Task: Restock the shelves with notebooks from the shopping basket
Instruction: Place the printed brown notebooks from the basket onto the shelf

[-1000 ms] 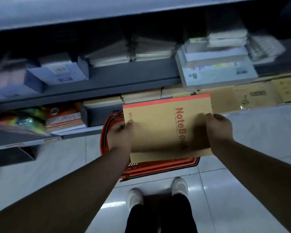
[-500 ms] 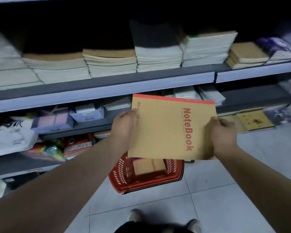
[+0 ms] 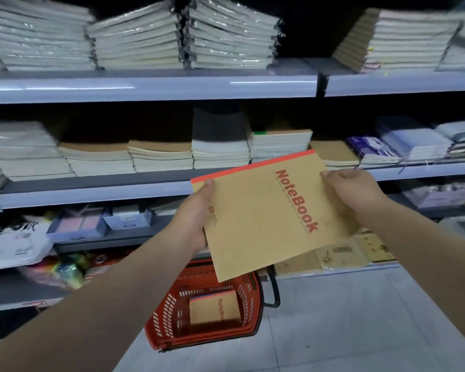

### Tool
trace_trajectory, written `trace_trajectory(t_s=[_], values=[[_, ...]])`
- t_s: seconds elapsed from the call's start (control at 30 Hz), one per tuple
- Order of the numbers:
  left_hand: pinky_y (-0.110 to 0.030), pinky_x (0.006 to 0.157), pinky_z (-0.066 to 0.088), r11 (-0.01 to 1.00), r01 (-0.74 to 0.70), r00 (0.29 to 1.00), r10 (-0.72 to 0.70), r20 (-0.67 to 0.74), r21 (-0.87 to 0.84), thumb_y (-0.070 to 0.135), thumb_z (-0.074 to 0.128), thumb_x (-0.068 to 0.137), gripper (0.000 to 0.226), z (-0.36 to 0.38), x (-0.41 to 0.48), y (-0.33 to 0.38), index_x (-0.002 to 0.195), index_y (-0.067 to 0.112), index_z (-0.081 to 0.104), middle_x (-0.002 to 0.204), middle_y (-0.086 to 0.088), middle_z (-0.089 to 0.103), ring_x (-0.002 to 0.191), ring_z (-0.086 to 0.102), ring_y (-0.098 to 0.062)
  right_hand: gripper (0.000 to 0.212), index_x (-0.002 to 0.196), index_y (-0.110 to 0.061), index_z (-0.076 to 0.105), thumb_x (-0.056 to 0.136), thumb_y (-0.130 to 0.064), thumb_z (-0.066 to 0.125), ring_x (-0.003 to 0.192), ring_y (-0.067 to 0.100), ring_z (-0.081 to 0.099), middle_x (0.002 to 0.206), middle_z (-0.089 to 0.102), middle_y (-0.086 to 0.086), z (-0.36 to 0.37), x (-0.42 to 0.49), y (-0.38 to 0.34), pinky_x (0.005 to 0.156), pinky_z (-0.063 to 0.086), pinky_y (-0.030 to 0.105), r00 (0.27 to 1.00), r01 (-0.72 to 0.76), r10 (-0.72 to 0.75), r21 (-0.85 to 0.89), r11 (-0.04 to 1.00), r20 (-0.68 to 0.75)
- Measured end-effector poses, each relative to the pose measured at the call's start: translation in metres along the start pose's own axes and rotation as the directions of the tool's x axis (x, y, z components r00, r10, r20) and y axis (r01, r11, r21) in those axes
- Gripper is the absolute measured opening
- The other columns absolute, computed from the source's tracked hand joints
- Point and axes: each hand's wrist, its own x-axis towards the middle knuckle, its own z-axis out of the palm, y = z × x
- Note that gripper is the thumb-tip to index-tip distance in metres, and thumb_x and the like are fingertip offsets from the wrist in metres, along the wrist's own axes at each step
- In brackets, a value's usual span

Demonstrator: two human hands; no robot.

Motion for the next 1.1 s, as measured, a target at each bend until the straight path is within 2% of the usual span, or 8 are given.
trace_trajectory(t_s=[0.13,0.37,0.5,0.6,0.7,0.87,0.97,1.1], values=[[-0.041,0.050,0.057,0.992,-0.035,0.999,0.033,-0.025,-0.120,0.050,0.052,0.094,0.040,0.037,-0.014,-0.002,0.110,0.016,0.067,0.091,-0.009,0.076,0.075,0.074,-0.029,0.041,0.102,-0.003,0.065,0.091,-0.042,0.061,0.097,0.033,0.062,0.107,0.066,0.016,-0.047,0.014,-0.009,0.087,0.049,0.040,0.998,0.038,-0.037,-0.001,0.999,0.046],[-0.043,0.061,0.057,0.941,-0.138,0.989,0.117,-0.086,-0.310,0.049,0.050,0.096,0.036,0.101,-0.041,-0.017,0.107,0.019,0.066,0.090,-0.008,0.076,0.074,0.073,-0.028,0.015,0.084,-0.018,0.064,0.091,-0.032,0.065,0.073,0.021,0.058,0.085,0.064,0.006,-0.105,0.040,-0.019,0.059,0.050,0.030,0.992,-0.001,-0.037,0.310,0.951,0.119],[-0.041,0.063,0.057,0.907,-0.182,0.983,0.163,-0.082,-0.380,0.047,0.047,0.098,0.036,0.131,-0.047,-0.019,0.111,0.019,0.064,0.091,-0.007,0.076,0.075,0.074,-0.026,0.011,0.096,-0.012,0.064,0.094,-0.022,0.060,0.074,0.023,0.062,0.083,0.067,0.006,-0.122,0.053,-0.030,0.059,0.050,0.031,0.987,0.046,-0.112,0.459,0.887,0.117],[-0.043,0.068,0.057,0.881,-0.235,0.972,0.223,-0.078,-0.411,0.046,0.046,0.099,0.034,0.150,-0.048,-0.010,0.110,0.019,0.063,0.092,-0.007,0.076,0.077,0.074,-0.025,0.009,0.090,-0.013,0.064,0.095,-0.015,0.057,0.070,0.020,0.064,0.078,0.070,0.005,-0.126,0.064,-0.044,0.054,0.050,0.028,0.979,0.069,-0.162,0.551,0.832,0.122],[-0.044,0.072,0.056,0.861,-0.290,0.955,0.286,-0.074,-0.418,0.046,0.042,0.100,0.036,0.164,-0.043,0.006,0.110,0.019,0.063,0.095,-0.006,0.076,0.081,0.074,-0.025,0.013,0.089,-0.011,0.066,0.094,-0.008,0.054,0.068,0.019,0.069,0.076,0.074,0.005,-0.121,0.077,-0.059,0.062,0.054,0.030,0.968,0.070,-0.202,0.612,0.788,0.148],[-0.032,0.052,0.057,0.807,-0.333,0.940,0.327,-0.100,-0.488,0.042,0.041,0.102,0.034,0.180,-0.029,0.031,0.108,0.016,0.063,0.088,-0.005,0.076,0.072,0.074,-0.019,0.016,0.095,-0.012,0.068,0.096,-0.010,0.051,0.076,0.020,0.070,0.084,0.075,0.005,-0.105,0.099,-0.076,0.068,0.054,0.032,0.950,0.109,-0.256,0.579,0.808,0.179],[-0.037,0.058,0.056,0.813,-0.349,0.931,0.357,-0.075,-0.467,0.036,0.037,0.104,0.033,0.186,-0.019,0.040,0.106,0.016,0.063,0.092,-0.007,0.076,0.073,0.074,-0.020,0.017,0.097,-0.010,0.068,0.098,-0.012,0.051,0.082,0.022,0.071,0.087,0.076,0.006,-0.097,0.117,-0.086,0.074,0.055,0.035,0.954,0.115,-0.244,0.534,0.837,0.177],[-0.039,0.060,0.057,0.824,-0.314,0.935,0.355,-0.001,-0.473,0.029,0.041,0.102,0.028,0.193,-0.008,0.045,0.112,0.014,0.063,0.097,-0.009,0.075,0.078,0.074,-0.024,0.015,0.093,-0.008,0.069,0.096,-0.007,0.055,0.075,0.021,0.069,0.083,0.075,0.008,-0.091,0.146,-0.100,0.066,0.053,0.031,0.965,0.149,-0.234,0.496,0.855,0.115]])
